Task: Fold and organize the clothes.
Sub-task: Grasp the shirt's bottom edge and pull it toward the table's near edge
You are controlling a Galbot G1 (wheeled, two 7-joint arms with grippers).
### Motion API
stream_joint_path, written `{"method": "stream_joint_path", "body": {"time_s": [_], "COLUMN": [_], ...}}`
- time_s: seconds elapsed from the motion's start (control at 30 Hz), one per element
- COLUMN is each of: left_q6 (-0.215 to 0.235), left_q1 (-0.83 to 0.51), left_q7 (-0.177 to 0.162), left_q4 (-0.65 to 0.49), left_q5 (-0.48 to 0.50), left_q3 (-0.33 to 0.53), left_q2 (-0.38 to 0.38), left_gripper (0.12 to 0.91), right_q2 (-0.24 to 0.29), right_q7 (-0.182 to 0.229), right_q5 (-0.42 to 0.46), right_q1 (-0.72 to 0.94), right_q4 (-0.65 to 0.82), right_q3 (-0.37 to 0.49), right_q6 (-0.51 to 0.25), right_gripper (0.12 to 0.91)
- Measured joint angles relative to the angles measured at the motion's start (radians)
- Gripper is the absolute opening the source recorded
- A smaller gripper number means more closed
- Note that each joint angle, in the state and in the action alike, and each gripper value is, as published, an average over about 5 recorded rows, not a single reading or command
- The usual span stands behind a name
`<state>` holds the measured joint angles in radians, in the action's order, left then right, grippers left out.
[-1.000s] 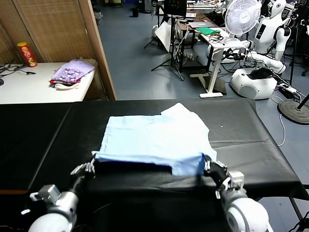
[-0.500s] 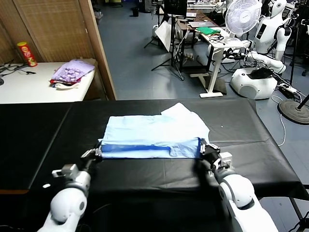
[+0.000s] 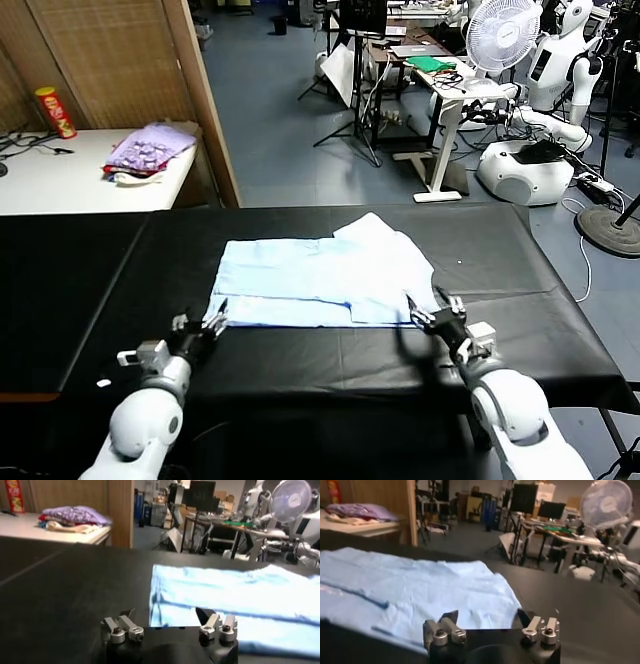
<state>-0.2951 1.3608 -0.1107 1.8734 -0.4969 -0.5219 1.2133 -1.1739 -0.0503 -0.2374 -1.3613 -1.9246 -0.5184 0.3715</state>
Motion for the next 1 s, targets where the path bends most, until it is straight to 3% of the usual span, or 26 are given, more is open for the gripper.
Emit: {"method": "stream_joint_path", "body": {"time_s": [0.2,0.27,0.37,0.53,0.67,1.0], "left_q6": [-0.012,-0.014,-0.016,-0.026,-0.036,-0.058], "left_q1": [0.005,0.004,0.004,0.013,0.033,0.167], "left_q7": [0.005,0.005,0.005,0.005,-0.004,-0.053], "left_q4": [-0.015,-0.022,-0.031,-0.031,-0.010,0.118], "left_q5": [-0.054,-0.065,-0.083,-0.099,-0.092,-0.020], "left_q3": [-0.003,-0.005,-0.007,-0.007,-0.014,-0.065], "left_q2": [0.000,0.000,0.000,0.000,-0.003,-0.037], "left_gripper": [0.793,0.752,0.612,0.328,0.154,0.125], "right_q2": [-0.019,-0.024,-0.026,-0.013,0.006,0.031], "right_q7": [0.003,0.004,0.011,0.043,0.062,0.064], "right_q5": [-0.002,-0.003,-0.011,-0.043,-0.055,-0.075], "right_q1": [-0.008,-0.008,-0.008,-0.017,-0.040,-0.146], "right_q4": [0.029,0.036,0.037,0.009,-0.038,-0.151], "right_q3": [-0.001,0.001,0.004,0.011,0.006,0.001], "right_q6": [0.001,0.000,0.001,0.040,0.090,0.144], "right_gripper": [0.398,0.281,0.155,0.123,0.123,0.124]}}
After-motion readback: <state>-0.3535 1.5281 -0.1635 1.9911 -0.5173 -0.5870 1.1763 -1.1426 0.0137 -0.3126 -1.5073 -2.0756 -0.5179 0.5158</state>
